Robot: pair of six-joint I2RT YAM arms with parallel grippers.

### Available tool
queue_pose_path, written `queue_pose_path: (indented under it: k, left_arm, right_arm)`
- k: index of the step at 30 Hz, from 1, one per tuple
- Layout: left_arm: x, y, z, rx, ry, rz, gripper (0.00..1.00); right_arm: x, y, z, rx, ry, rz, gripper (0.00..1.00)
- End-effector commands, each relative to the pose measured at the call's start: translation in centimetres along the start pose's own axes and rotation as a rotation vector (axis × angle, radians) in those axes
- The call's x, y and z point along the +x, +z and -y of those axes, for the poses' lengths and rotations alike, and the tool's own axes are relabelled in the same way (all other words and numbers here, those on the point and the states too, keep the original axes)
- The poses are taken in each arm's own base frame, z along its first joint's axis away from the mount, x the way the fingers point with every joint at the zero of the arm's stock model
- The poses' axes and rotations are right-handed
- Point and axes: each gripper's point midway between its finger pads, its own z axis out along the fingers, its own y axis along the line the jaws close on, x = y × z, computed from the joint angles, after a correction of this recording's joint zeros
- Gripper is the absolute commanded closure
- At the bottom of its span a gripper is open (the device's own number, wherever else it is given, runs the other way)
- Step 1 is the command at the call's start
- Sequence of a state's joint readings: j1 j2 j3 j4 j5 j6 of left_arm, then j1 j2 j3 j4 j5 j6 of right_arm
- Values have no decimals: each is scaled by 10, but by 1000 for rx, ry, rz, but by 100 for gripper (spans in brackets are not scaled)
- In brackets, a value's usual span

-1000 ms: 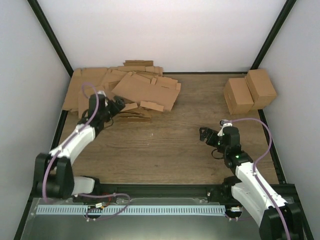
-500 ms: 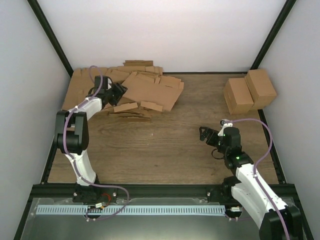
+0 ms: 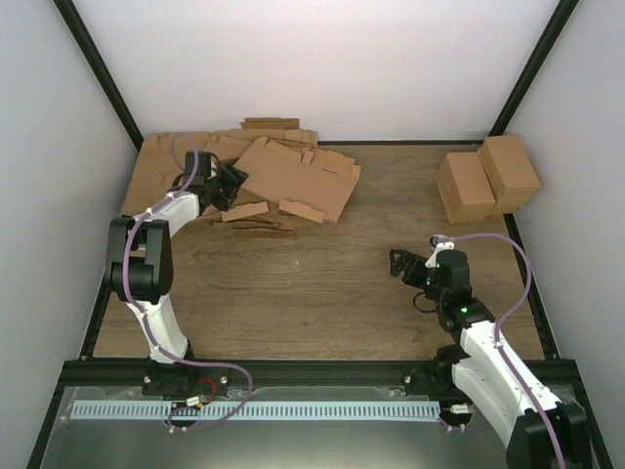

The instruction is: Fold the paper box

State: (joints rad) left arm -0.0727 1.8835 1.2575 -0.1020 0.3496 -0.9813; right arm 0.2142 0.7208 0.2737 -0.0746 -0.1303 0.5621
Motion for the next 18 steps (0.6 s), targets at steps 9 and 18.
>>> queue_pose_path:
  k: [9, 18]
  left_arm:
    - [1, 8, 11, 64, -57, -20, 75]
    - [4, -50, 52, 162, 34, 35, 96]
  right_arm:
    - [-3, -1, -6, -22, -2, 8, 0]
    - [-13, 0, -17, -32, 45, -10, 0]
